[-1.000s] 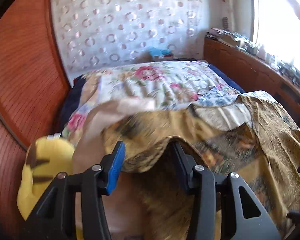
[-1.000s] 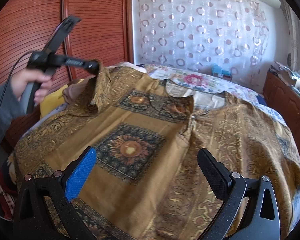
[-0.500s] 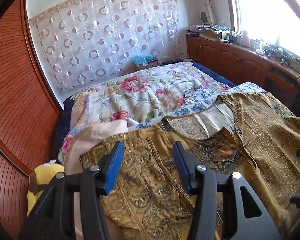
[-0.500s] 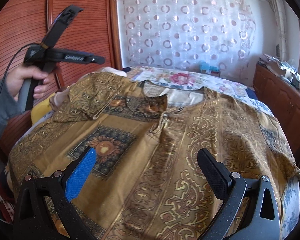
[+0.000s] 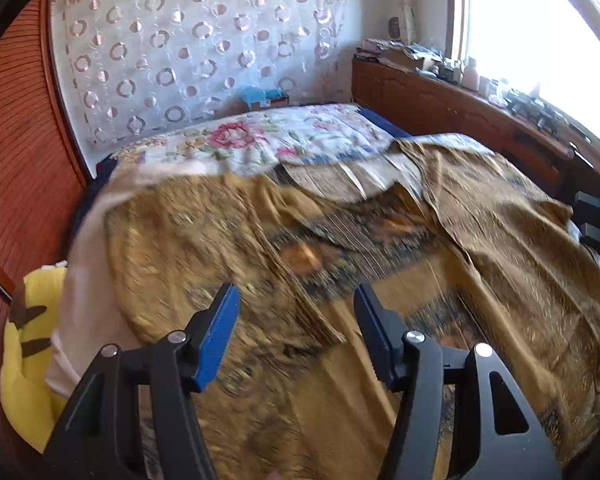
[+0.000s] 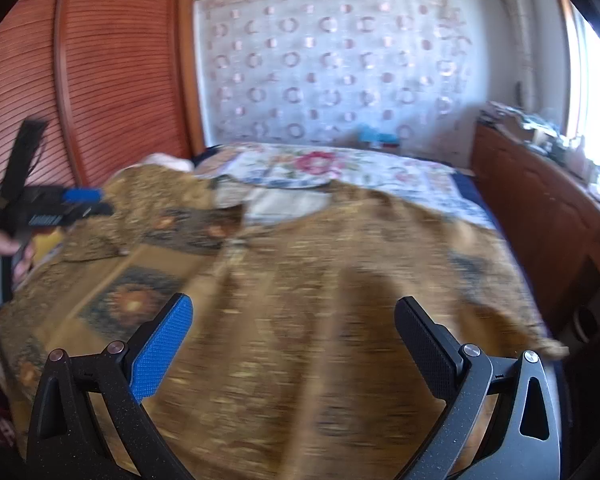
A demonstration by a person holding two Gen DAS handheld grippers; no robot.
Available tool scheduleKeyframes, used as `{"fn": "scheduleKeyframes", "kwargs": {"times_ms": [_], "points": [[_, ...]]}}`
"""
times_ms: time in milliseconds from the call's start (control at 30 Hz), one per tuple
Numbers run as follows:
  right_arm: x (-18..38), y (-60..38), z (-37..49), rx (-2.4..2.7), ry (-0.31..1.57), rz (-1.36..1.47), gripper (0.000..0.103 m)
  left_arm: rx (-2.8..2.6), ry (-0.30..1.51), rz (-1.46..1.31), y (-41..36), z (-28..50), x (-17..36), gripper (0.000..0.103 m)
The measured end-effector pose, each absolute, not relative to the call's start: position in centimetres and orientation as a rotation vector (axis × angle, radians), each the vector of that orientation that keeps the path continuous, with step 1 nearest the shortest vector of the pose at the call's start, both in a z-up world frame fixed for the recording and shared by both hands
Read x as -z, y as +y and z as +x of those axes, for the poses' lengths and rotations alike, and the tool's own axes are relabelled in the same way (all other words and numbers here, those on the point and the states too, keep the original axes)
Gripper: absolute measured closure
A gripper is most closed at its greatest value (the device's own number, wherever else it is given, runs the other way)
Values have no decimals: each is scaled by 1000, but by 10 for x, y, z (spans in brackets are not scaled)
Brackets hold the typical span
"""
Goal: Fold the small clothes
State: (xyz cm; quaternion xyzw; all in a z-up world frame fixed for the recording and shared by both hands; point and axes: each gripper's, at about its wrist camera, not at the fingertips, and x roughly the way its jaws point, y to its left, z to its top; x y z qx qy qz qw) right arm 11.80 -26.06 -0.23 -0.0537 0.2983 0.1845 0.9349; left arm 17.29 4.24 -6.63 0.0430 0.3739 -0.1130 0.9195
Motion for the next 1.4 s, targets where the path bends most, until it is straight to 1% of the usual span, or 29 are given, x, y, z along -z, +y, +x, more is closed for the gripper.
{"fn": "scheduleKeyframes", "kwargs": {"times_ms": [133, 233, 300, 333, 567, 800, 1033, 1133, 1167, 1233, 1333, 1367, 1400], "points": [[-6, -305, 127, -278, 604, -124, 1, 277, 810, 71, 26, 171, 80, 44], [-7, -347, 139, -186, 612, -132, 9, 288, 834, 69, 15, 172, 88, 44], [-6, -374, 147, -123, 620, -139, 13, 299, 844, 80, 7, 172, 92, 44], [-5, -384, 150, -103, 626, -138, 17, 304, 851, 89, 3, 172, 95, 44], [10, -444, 176, -37, 721, -67, 25, 300, 858, 144, -10, 171, 99, 44], [34, -465, 192, -55, 838, 38, 29, 316, 870, 144, -13, 171, 101, 44], [47, -474, 198, -85, 914, 117, 32, 330, 876, 133, -12, 171, 102, 42], [49, -473, 196, -98, 929, 128, 40, 331, 876, 134, -13, 171, 102, 42], [49, -473, 195, -101, 934, 130, 46, 333, 877, 135, -14, 170, 102, 41], [50, -471, 193, -114, 934, 138, 52, 336, 878, 138, -15, 171, 102, 39], [48, -471, 190, -122, 932, 148, 66, 344, 880, 138, -15, 174, 103, 36], [47, -470, 188, -119, 934, 144, 72, 345, 880, 139, -16, 173, 103, 36], [46, -468, 187, -117, 930, 136, 74, 346, 881, 140, -15, 174, 103, 35]]}}
